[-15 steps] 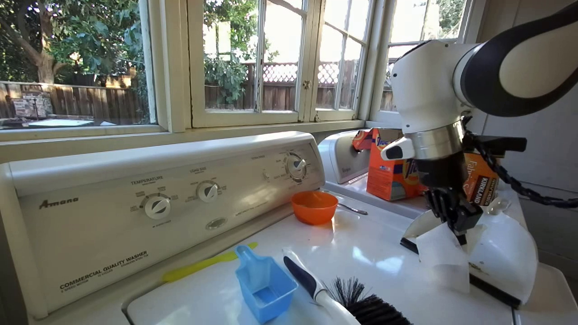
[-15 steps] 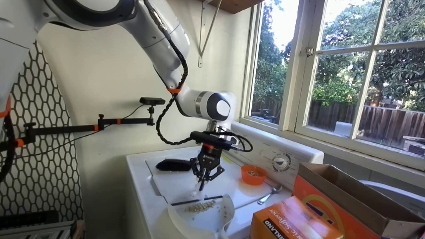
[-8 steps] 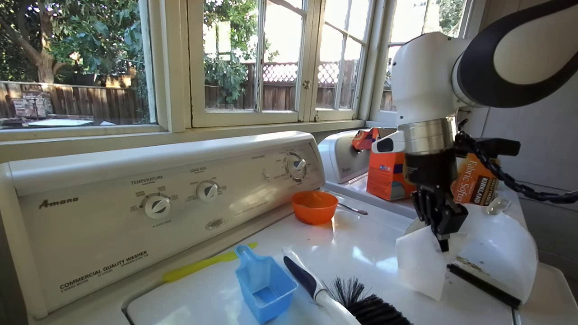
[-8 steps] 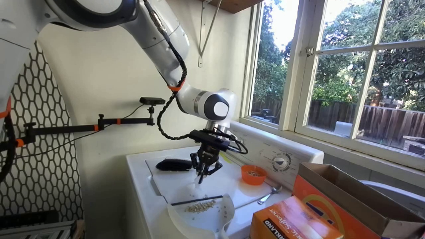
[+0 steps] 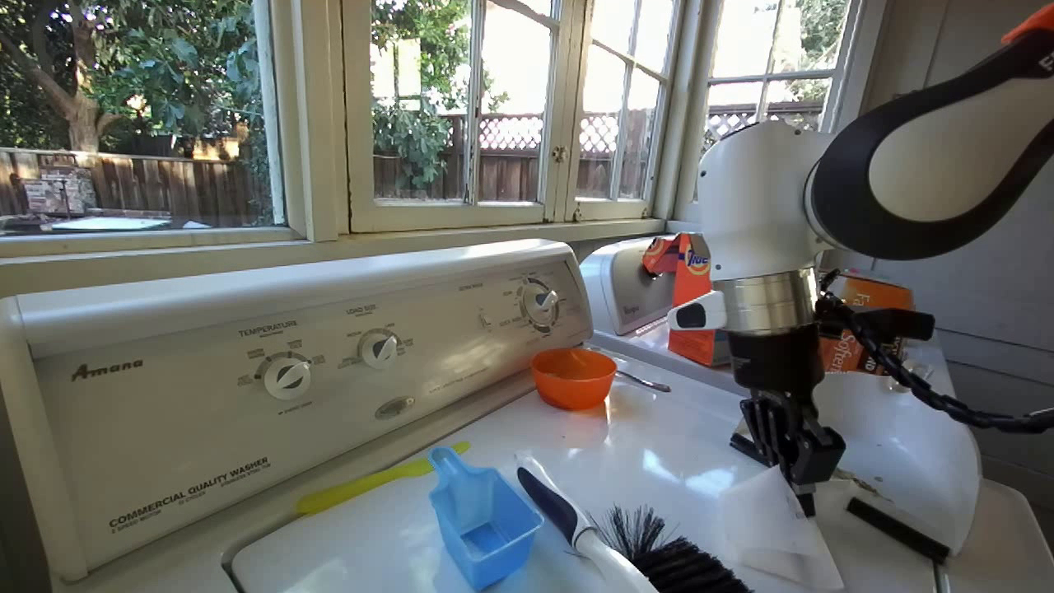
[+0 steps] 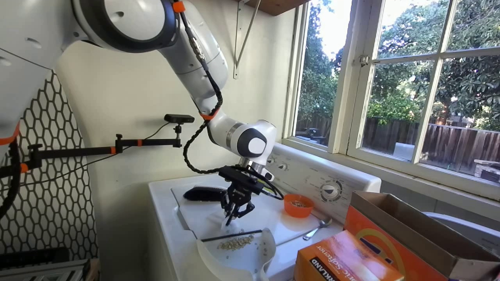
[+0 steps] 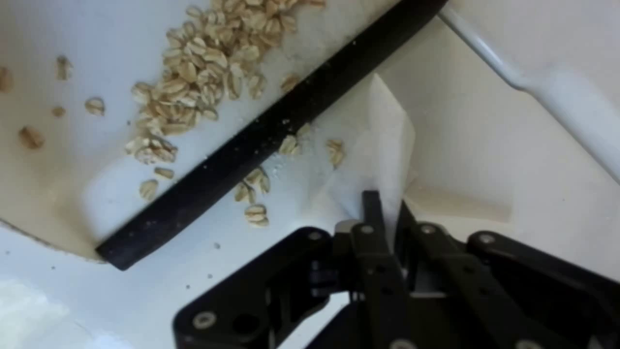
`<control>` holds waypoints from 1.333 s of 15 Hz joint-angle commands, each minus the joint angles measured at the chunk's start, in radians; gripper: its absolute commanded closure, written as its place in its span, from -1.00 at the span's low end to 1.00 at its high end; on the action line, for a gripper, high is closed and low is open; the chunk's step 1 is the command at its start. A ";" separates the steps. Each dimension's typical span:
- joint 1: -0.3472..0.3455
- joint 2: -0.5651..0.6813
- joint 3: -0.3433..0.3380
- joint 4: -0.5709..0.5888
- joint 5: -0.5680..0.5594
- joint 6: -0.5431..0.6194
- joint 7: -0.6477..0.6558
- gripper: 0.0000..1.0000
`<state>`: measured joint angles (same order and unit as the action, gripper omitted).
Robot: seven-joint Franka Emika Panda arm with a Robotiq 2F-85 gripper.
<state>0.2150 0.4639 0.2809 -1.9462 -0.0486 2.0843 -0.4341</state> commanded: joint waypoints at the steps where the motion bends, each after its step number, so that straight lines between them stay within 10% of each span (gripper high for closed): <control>1: 0.011 0.018 -0.017 0.013 -0.033 -0.041 0.026 0.95; 20: 0.013 -0.022 -0.061 0.035 -0.157 -0.168 0.103 0.95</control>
<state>0.2171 0.4584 0.2283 -1.9166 -0.1816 1.9583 -0.3570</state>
